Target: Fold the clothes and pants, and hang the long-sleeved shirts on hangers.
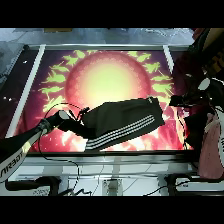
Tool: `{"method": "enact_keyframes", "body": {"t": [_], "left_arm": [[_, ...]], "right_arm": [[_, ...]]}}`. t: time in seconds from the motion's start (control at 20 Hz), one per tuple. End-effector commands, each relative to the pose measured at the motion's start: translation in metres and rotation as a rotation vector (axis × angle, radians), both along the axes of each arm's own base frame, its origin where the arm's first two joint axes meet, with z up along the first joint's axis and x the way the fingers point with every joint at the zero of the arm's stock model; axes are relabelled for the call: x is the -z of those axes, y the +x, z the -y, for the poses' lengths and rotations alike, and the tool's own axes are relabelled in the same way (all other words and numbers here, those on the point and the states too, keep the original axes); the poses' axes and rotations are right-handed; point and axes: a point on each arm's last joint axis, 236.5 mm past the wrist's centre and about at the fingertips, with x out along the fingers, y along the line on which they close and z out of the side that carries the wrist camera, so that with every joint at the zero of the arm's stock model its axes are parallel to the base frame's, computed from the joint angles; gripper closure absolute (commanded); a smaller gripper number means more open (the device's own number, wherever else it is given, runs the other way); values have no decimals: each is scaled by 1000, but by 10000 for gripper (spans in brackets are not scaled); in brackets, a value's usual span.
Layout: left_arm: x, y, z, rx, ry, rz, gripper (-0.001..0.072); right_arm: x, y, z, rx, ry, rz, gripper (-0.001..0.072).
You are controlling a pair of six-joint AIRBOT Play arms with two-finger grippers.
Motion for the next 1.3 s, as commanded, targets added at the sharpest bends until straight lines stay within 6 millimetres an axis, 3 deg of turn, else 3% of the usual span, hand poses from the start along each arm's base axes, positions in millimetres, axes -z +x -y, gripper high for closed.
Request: {"method": "enact_keyframes", "body": {"t": [0.0,0.15,0.2,0.25,0.35,0.5,0.65,0.8,1.0,1.25], "left_arm": [[-8,7,-76,173,282,45,691],[-37,31,-139,256,499,150,690],[-46,39,-153,254,545,190,691],[-53,45,-156,229,544,217,691],[-58,48,-150,183,499,233,690],[-54,57,-131,137,426,256,690],[-46,68,-113,84,357,268,690],[-35,67,-112,86,357,242,690],[-28,65,-113,90,359,222,690],[-28,65,-113,91,359,222,689]], "right_arm": [[11,0,-20,-24,193,13,218],[23,-6,-85,-110,507,16,211],[33,-7,-98,-120,552,11,157],[44,-8,-105,-110,557,-4,154],[65,-12,-123,-107,566,-49,94],[82,-19,-161,-183,563,-100,94],[86,-19,-197,-259,532,-87,96],[88,-26,-225,-327,517,-91,97],[88,-34,-238,-383,508,-103,98],[98,-50,-207,-434,425,-172,109]]}}
